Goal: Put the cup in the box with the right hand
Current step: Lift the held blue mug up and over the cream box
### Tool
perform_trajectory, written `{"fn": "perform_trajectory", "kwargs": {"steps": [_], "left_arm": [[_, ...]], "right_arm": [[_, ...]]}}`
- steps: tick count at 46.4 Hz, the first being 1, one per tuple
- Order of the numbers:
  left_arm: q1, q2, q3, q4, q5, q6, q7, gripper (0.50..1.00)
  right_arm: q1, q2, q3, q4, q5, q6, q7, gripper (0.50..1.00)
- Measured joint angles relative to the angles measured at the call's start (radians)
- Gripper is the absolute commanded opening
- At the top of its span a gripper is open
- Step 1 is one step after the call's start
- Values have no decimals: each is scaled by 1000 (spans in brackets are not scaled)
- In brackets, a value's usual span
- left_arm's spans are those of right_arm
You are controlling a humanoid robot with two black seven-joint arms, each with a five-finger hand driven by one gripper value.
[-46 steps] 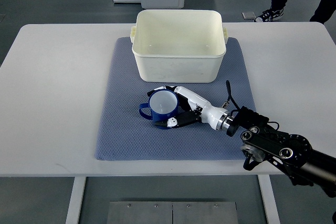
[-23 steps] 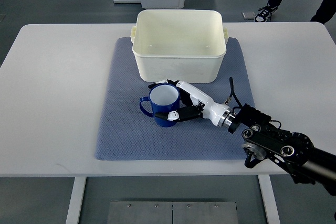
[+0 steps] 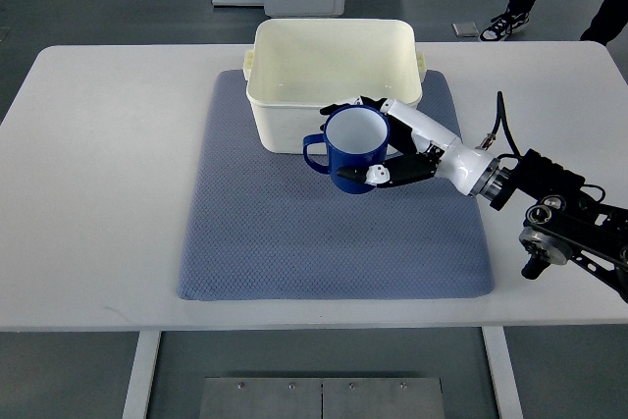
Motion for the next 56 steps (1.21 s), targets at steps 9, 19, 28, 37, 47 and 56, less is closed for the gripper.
{"fn": "perform_trajectory", "kwargs": {"steps": [9,19,28,37,47,56], "left_arm": [[0,0,0,0,0,0,0,1000],[0,0,0,0,0,0,0,1000],[0,0,0,0,0,0,0,1000],[0,0,0,0,0,0,0,1000],[0,0,0,0,0,0,0,1000],[0,0,0,0,0,0,0,1000]], "right_arm": [[71,-79,3,50,47,4,-23,500],[113,-97,56,52,51,14,-80,500],[158,-76,81,21,76,6,-127,500],[192,14,81,-87,82,-3,-160,500],[228,132,81,-252,82,-58,-184,500],[253,234,87,-400,82,-68,-187,500]]}}
